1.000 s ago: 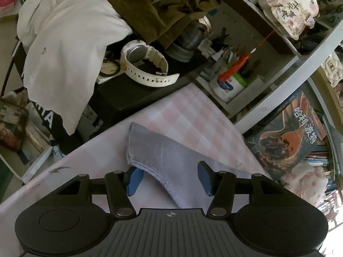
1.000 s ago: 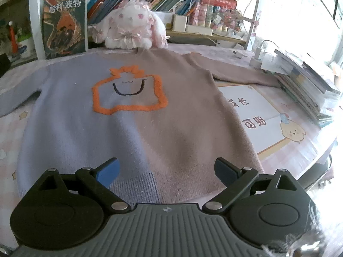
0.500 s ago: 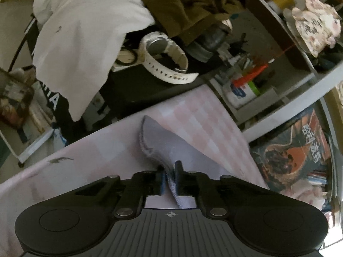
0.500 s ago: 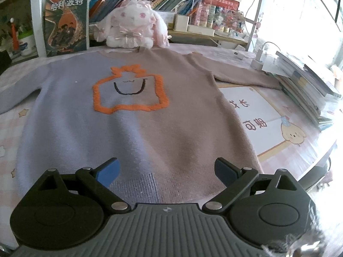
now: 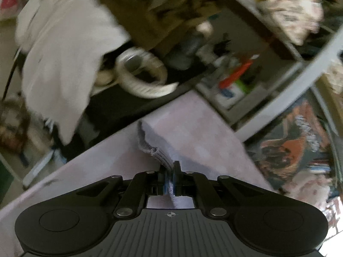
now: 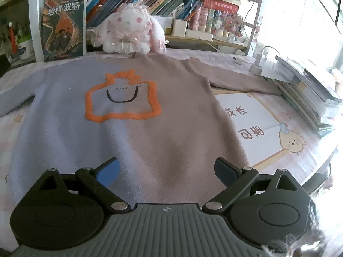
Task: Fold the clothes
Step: 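Lift the grey sleeve with the left tool and carry it across the body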
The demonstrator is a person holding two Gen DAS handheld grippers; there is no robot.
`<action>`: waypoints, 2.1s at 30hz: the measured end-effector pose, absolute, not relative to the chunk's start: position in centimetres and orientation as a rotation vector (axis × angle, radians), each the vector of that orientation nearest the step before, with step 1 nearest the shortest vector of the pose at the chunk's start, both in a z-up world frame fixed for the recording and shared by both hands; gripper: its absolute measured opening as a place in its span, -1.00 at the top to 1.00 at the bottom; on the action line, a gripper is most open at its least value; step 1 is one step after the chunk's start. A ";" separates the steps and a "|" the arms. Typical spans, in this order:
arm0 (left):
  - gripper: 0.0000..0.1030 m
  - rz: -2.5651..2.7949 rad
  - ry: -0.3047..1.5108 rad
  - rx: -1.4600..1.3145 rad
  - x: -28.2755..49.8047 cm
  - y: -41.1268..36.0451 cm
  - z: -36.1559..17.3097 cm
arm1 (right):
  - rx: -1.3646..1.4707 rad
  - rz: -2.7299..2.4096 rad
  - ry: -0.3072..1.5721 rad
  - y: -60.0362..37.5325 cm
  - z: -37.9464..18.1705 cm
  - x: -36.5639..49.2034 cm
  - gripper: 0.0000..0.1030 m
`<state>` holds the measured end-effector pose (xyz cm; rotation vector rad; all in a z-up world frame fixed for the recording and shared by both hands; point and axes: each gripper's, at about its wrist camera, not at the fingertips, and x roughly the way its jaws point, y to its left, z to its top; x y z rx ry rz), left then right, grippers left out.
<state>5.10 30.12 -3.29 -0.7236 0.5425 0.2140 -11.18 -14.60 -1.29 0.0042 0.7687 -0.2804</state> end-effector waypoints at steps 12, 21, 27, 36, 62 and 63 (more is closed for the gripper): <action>0.95 0.099 0.419 -0.484 5.1 17.6 4.5 | -0.042 -0.026 0.723 -20.3 -1.6 -8.6 -0.85; 0.95 0.096 0.395 -0.352 5.7 6.7 7.2 | -0.061 0.175 0.687 -27.4 -1.2 -6.8 -0.85; 0.95 0.079 0.402 -0.264 6.9 -0.1 7.8 | -0.023 0.230 0.702 -32.0 -1.6 -6.5 -0.85; 0.95 0.076 0.451 -0.189 9.0 -6.8 6.5 | 0.006 0.250 0.709 -36.5 -2.2 -6.8 -0.85; 0.83 -0.062 0.622 -0.050 12.7 -16.7 -0.6 | 0.094 0.170 0.756 -42.1 -3.3 -7.0 -0.85; 0.83 -0.080 0.622 -0.034 12.8 -17.2 -0.4 | 0.097 0.178 0.762 -42.0 -3.4 -6.9 -0.85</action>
